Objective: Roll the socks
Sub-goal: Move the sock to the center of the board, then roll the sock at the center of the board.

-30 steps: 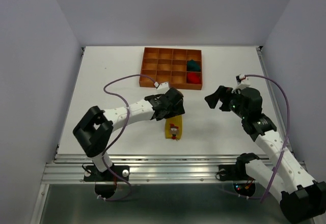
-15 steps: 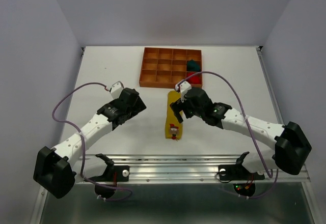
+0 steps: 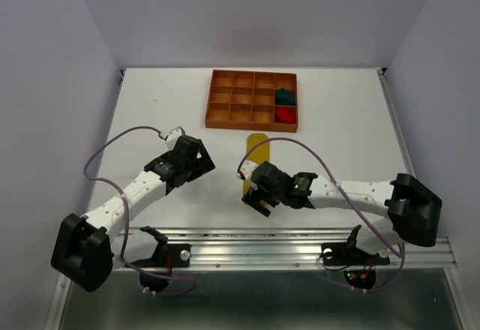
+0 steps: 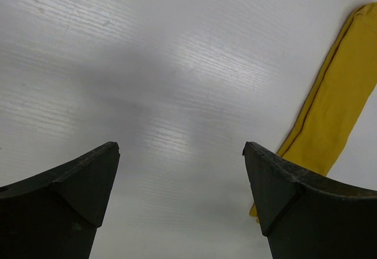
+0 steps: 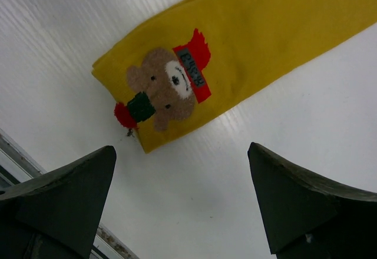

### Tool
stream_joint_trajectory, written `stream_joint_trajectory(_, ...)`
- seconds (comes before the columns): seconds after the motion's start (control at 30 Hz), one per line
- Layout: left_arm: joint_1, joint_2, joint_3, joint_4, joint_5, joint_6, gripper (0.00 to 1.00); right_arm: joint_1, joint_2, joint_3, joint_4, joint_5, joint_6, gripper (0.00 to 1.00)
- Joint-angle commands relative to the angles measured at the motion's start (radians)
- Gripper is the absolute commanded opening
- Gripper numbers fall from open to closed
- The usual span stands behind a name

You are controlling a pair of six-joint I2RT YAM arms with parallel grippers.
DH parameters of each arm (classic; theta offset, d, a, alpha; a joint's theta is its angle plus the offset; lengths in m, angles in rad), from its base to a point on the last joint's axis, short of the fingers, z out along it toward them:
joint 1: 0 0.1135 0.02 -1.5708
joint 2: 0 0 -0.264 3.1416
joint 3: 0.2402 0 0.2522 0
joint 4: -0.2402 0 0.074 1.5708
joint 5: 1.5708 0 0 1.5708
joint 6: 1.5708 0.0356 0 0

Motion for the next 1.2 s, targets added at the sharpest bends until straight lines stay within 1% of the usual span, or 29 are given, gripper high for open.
stream_joint_trajectory(0.0, 0.000, 0.012, -0.015, 0.051, 0.023, 0.038, 0.99, 0.031, 0.035, 0.030, -0.063, 0.049, 0.035, 0.99)
stream_joint_trajectory(0.13, 0.000, 0.052, -0.003, 0.058, 0.035, 0.047, 0.99, 0.051, 0.027, 0.008, 0.017, 0.031, 0.023, 0.92)
stream_joint_trajectory(0.2, 0.000, 0.062, 0.000, 0.060, 0.034, 0.047, 0.99, 0.051, 0.023, 0.002, 0.026, 0.006, 0.018, 0.89)
stream_joint_trajectory(0.23, 0.000, 0.073, 0.000, 0.063, 0.035, 0.047, 0.99, 0.061, 0.021, 0.000, 0.036, 0.012, 0.018, 0.84)
stream_joint_trajectory(0.27, 0.000, 0.079, 0.000, 0.063, 0.038, 0.047, 0.99, 0.062, 0.018, -0.003, 0.049, 0.008, 0.012, 0.81)
stream_joint_trajectory(0.37, 0.000, 0.093, 0.011, 0.061, 0.041, 0.049, 0.99, 0.062, 0.027, -0.010, 0.059, -0.027, 0.006, 0.75)
stream_joint_trajectory(0.4, 0.000, 0.093, 0.012, 0.060, 0.048, 0.050, 0.99, 0.062, 0.041, -0.010, 0.057, -0.028, 0.012, 0.74)
stream_joint_trajectory(0.47, 0.000, 0.093, 0.015, 0.064, 0.054, 0.053, 0.99, 0.062, 0.055, -0.012, 0.062, -0.035, 0.012, 0.68)
stream_joint_trajectory(0.5, 0.000, 0.093, 0.017, 0.066, 0.057, 0.055, 0.99, 0.062, 0.063, -0.010, 0.063, -0.034, 0.006, 0.68)
stream_joint_trajectory(0.57, 0.000, 0.092, 0.017, 0.068, 0.061, 0.058, 0.99, 0.062, 0.073, -0.010, 0.079, -0.032, -0.003, 0.63)
stream_joint_trajectory(0.6, 0.000, 0.092, 0.017, 0.066, 0.061, 0.058, 0.99, 0.062, 0.073, -0.012, 0.085, -0.022, -0.006, 0.62)
stream_joint_trajectory(0.63, 0.001, 0.093, 0.018, 0.065, 0.061, 0.056, 0.99, 0.062, 0.076, -0.013, 0.100, -0.020, -0.009, 0.58)
stream_joint_trajectory(0.67, 0.000, 0.092, 0.017, 0.065, 0.061, 0.055, 0.99, 0.062, 0.078, -0.018, 0.109, -0.020, -0.014, 0.56)
stream_joint_trajectory(0.8, 0.001, 0.092, 0.012, 0.066, 0.071, 0.055, 0.99, 0.062, 0.099, -0.032, 0.143, -0.009, -0.025, 0.55)
stream_joint_trajectory(1.03, 0.003, 0.095, 0.009, 0.063, 0.074, 0.055, 0.99, 0.062, 0.139, -0.036, 0.164, -0.041, -0.020, 0.41)
stream_joint_trajectory(1.1, 0.001, 0.092, 0.008, 0.063, 0.077, 0.058, 0.99, 0.062, 0.145, -0.039, 0.168, -0.044, -0.019, 0.39)
stream_joint_trajectory(1.13, 0.003, 0.092, 0.008, 0.061, 0.080, 0.058, 0.99, 0.062, 0.155, -0.039, 0.169, -0.049, -0.017, 0.35)
stream_joint_trajectory(1.17, 0.003, 0.089, 0.009, 0.061, 0.080, 0.059, 0.99, 0.062, 0.159, -0.038, 0.166, -0.058, -0.017, 0.32)
